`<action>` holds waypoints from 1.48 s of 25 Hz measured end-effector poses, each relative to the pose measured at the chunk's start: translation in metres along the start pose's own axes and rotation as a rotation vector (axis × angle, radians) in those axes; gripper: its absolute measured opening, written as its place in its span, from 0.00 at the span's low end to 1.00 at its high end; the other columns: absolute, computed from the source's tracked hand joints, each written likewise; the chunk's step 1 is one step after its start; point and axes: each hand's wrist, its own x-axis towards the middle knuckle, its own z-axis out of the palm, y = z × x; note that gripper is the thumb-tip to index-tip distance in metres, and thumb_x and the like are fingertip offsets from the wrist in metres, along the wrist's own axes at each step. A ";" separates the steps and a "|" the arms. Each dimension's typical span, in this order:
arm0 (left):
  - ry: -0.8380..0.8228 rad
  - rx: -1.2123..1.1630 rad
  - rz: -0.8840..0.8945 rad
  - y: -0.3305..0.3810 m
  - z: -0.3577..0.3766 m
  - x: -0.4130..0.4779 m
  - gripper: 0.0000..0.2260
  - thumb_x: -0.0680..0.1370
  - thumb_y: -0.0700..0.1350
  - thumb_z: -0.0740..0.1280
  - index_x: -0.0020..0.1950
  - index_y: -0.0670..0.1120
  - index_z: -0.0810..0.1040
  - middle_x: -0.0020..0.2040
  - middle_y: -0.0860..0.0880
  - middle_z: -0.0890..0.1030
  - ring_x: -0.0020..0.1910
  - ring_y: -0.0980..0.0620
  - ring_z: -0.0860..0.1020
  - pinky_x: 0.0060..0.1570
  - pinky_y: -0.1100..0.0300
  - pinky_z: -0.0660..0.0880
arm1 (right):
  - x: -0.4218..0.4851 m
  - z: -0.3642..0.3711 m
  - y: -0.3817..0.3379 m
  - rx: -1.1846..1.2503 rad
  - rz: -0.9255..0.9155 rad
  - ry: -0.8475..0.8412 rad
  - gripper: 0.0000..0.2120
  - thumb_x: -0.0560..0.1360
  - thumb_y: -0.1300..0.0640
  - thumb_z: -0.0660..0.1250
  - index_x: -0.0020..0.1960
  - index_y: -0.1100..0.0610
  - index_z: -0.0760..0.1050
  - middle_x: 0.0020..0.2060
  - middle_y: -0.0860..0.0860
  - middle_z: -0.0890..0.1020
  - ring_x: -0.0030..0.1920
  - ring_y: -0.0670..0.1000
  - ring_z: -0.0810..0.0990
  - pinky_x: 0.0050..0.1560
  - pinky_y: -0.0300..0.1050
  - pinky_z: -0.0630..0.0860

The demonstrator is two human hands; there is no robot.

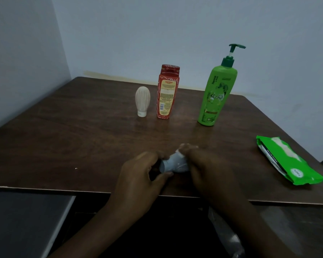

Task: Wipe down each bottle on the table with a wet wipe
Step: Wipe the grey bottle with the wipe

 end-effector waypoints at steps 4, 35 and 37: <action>-0.002 -0.014 0.006 -0.002 0.000 0.002 0.15 0.69 0.46 0.80 0.54 0.50 0.84 0.48 0.61 0.83 0.49 0.66 0.80 0.48 0.74 0.75 | -0.001 -0.002 0.014 0.030 -0.022 -0.017 0.19 0.76 0.61 0.64 0.65 0.50 0.77 0.60 0.49 0.83 0.59 0.49 0.81 0.60 0.41 0.76; -0.026 -0.117 -0.091 -0.007 0.002 0.008 0.14 0.70 0.44 0.80 0.54 0.53 0.85 0.46 0.60 0.85 0.46 0.64 0.83 0.46 0.66 0.80 | 0.001 -0.014 0.013 0.088 -0.064 -0.075 0.19 0.73 0.58 0.64 0.62 0.49 0.80 0.56 0.48 0.85 0.53 0.47 0.84 0.54 0.35 0.76; -0.023 -0.123 -0.108 -0.007 0.002 0.007 0.15 0.70 0.44 0.80 0.56 0.53 0.85 0.47 0.61 0.85 0.47 0.66 0.82 0.48 0.67 0.80 | 0.007 -0.018 0.025 0.073 0.041 -0.015 0.18 0.73 0.58 0.65 0.62 0.49 0.80 0.53 0.49 0.86 0.49 0.49 0.85 0.49 0.32 0.73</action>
